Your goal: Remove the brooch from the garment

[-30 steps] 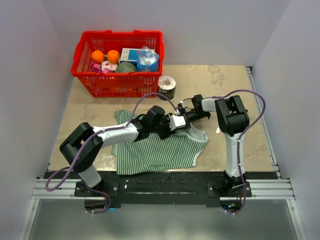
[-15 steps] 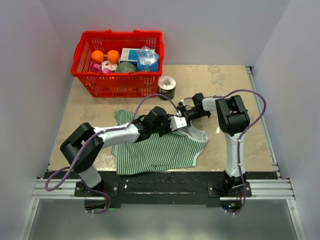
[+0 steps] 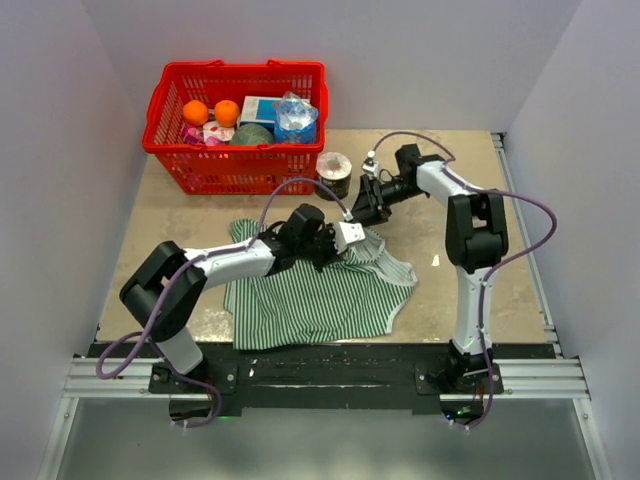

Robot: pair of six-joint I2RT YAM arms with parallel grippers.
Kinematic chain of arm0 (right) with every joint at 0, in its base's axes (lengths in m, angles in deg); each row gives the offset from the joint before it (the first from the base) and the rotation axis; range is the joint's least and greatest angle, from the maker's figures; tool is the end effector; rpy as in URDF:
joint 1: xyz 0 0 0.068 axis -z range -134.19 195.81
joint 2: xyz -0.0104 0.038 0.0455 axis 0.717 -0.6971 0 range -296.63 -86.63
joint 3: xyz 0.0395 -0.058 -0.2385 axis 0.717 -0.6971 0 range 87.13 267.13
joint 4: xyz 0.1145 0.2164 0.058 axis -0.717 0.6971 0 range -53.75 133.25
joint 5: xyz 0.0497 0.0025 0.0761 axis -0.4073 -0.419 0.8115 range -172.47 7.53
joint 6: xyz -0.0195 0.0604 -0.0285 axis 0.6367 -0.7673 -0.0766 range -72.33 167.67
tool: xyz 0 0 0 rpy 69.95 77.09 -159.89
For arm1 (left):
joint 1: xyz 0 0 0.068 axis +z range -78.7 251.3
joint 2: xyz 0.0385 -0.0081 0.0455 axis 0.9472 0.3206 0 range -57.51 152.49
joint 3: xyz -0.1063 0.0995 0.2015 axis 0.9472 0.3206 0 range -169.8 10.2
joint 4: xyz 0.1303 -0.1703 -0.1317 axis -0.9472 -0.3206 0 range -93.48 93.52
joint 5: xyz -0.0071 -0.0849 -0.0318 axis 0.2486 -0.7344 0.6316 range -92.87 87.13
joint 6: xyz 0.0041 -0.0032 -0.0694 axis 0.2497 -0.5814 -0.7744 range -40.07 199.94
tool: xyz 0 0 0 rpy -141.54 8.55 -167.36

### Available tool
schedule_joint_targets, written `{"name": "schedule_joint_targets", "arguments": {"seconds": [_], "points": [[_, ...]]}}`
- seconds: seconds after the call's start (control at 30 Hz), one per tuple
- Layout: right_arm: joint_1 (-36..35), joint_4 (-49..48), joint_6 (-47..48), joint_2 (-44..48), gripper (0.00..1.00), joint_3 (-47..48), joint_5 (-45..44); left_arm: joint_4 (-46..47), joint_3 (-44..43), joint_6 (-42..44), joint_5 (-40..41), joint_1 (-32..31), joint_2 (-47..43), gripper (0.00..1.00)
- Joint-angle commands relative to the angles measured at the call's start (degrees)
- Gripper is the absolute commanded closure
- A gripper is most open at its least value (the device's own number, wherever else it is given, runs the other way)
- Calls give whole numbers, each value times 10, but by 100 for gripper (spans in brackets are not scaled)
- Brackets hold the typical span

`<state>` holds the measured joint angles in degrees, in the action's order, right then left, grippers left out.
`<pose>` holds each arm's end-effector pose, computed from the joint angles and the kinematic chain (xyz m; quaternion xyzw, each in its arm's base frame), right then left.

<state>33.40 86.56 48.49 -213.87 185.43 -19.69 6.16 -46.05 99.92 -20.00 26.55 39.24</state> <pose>0.3969 0.1389 0.1446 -0.1463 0.8386 0.5240 0.0272 0.2486 -0.2699 0.1654 0.5308 0.7152 -0.2238 0.3957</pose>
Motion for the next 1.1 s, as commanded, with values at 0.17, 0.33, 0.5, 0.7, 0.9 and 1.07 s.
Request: {"name": "schedule_joint_targets", "arguments": {"seconds": [0.17, 0.33, 0.5, 0.7, 0.9, 1.07], "points": [[27, -184, 67, 159, 31, -107, -135, 70, 47, -221, -164, 73, -7, 100], [-1, -206, 145, 234, 31, -170, -188, 105, 71, -256, -178, 86, 2, 100], [-62, -255, 234, 310, 36, -258, -252, 133, 68, -293, -193, 102, 23, 100], [-126, -367, 290, 397, 37, -393, -351, 136, 55, -329, -217, 126, 56, 100], [-140, -410, 319, 415, 40, -439, -365, 149, 47, -362, -265, 145, 97, 100], [-156, -393, 341, 387, 42, -416, -326, 175, 49, -378, -280, 147, 121, 100]]}}
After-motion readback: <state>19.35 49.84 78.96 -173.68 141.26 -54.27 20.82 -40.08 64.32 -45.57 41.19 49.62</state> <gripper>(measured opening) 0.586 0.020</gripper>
